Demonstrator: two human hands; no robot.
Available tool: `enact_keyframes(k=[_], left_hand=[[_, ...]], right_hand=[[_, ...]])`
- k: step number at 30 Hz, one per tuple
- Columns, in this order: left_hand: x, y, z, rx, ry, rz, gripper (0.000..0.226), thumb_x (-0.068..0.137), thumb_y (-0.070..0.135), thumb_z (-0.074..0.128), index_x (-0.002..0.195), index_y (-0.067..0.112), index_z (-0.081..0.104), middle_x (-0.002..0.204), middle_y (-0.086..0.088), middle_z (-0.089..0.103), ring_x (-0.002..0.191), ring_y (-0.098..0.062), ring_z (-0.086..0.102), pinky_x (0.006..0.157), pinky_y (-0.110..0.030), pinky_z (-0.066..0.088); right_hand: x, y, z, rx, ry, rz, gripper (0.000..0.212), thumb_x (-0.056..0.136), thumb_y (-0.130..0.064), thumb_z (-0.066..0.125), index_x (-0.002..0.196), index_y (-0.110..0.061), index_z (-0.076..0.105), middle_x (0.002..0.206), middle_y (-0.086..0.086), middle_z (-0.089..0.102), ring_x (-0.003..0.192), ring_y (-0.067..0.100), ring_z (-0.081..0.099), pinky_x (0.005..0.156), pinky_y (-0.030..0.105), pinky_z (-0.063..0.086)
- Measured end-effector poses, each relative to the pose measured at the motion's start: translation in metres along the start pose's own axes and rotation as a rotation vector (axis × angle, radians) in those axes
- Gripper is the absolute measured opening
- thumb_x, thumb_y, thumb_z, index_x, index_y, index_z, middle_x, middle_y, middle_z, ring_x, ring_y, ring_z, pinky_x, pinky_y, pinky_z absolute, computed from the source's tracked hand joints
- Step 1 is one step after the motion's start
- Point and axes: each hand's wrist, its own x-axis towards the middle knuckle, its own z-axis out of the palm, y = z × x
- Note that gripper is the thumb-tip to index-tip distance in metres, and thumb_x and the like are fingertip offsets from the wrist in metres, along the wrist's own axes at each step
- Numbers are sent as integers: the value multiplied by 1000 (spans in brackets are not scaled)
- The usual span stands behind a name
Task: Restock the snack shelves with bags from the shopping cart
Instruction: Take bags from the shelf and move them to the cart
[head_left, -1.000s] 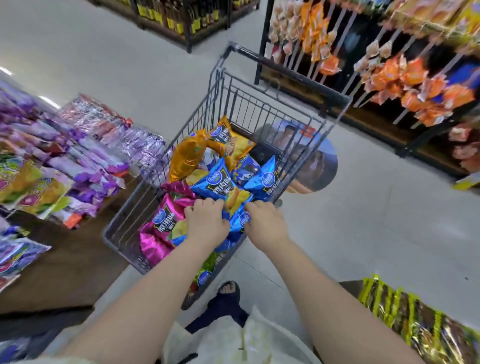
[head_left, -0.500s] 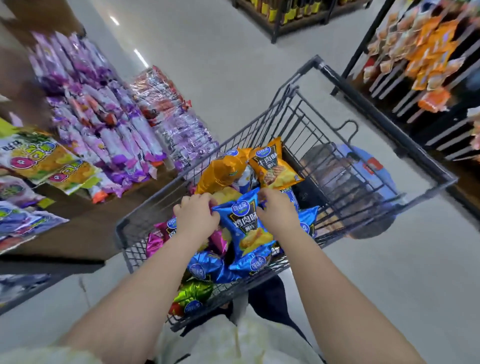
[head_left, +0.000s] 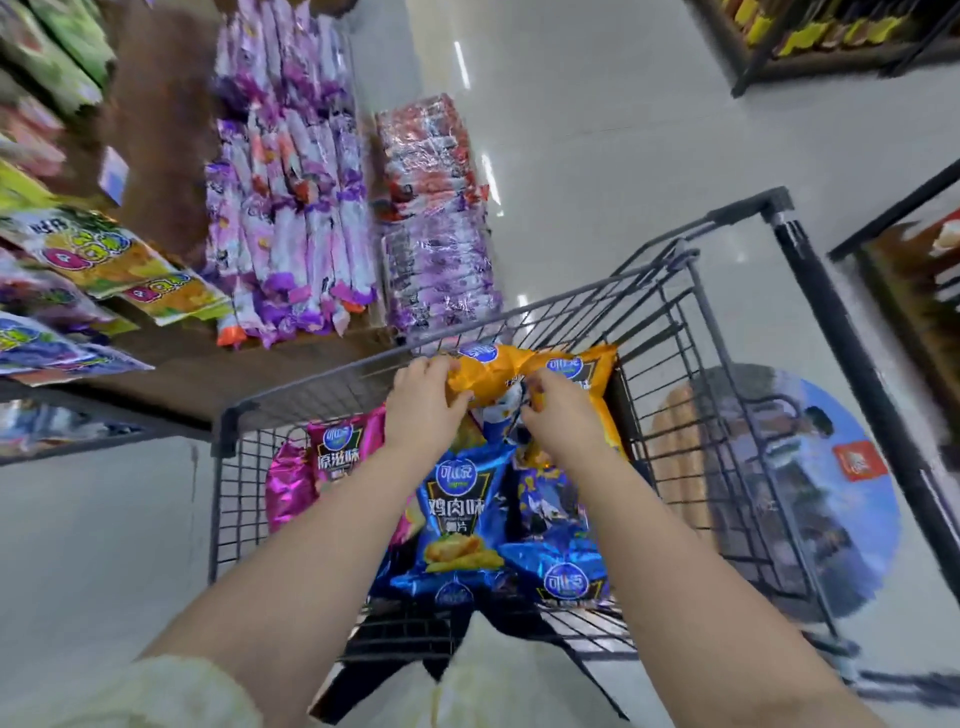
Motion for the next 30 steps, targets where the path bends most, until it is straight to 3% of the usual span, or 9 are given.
enact_keyframes(k=[5, 10, 14, 17, 20, 22, 25, 27, 30], left_hand=[[11, -10, 9, -65, 71, 19, 17, 92, 28, 65, 98, 12, 64, 97, -6, 61, 98, -28, 54, 79, -40, 45], [11, -22, -7, -75, 160, -55, 19, 95, 29, 61, 87, 12, 64, 86, -1, 62, 88, -22, 55, 68, -37, 43], [-1, -36, -28, -418, 386, -219, 9, 97, 26, 59, 90, 23, 64, 93, 12, 65, 86, -11, 60, 74, -28, 45], [-15, -52, -43, -664, 538, -365, 13, 96, 25, 59, 84, 26, 63, 94, 11, 70, 93, -10, 65, 84, -31, 52], [-35, -76, -60, -788, 622, -494, 14, 97, 24, 57, 84, 25, 63, 87, 11, 69, 90, -16, 66, 86, -37, 53], [-52, -101, -70, -823, 623, -541, 15, 92, 38, 58, 79, 32, 62, 78, 10, 63, 82, -25, 62, 83, -46, 52], [-80, -139, -85, -937, 586, -630, 20, 81, 57, 59, 78, 37, 63, 77, 5, 61, 83, -28, 61, 82, -54, 55], [-100, -154, -100, -1045, 586, -670, 18, 94, 44, 58, 82, 30, 59, 80, -2, 60, 82, -26, 61, 78, -51, 57], [-129, -183, -119, -1201, 589, -717, 20, 102, 31, 50, 84, 23, 53, 77, -3, 56, 72, -17, 57, 66, -37, 53]], right_hand=[[19, 11, 3, 45, -38, -35, 36, 90, -21, 62, 126, -19, 56, 127, 3, 60, 115, 25, 56, 92, 43, 50], [21, 14, 8, 128, -31, -59, 40, 90, -18, 64, 129, -17, 55, 126, 4, 61, 111, 22, 58, 91, 36, 48], [24, 6, 11, 279, -47, -34, 40, 90, -23, 65, 128, -18, 54, 123, 0, 60, 107, 18, 58, 87, 33, 47], [25, -7, 17, 386, -98, -113, 47, 84, -28, 73, 127, -19, 54, 121, -4, 57, 112, 16, 54, 91, 29, 43], [18, -30, 27, 414, -239, -220, 64, 78, -30, 80, 134, -22, 49, 132, -6, 51, 118, 10, 48, 91, 21, 38], [11, -51, 36, 444, -350, -266, 75, 75, -28, 83, 139, -22, 43, 139, -7, 46, 122, 9, 45, 91, 17, 40], [0, -82, 58, 379, -470, -349, 87, 68, -42, 86, 140, -36, 38, 146, -10, 42, 132, 10, 40, 109, 36, 36], [-10, -104, 73, 346, -587, -382, 93, 57, -56, 87, 135, -49, 37, 143, -14, 46, 130, 10, 46, 109, 43, 39], [-31, -141, 100, 340, -763, -411, 98, 52, -54, 90, 135, -45, 39, 133, -12, 55, 121, 8, 55, 102, 41, 48]])
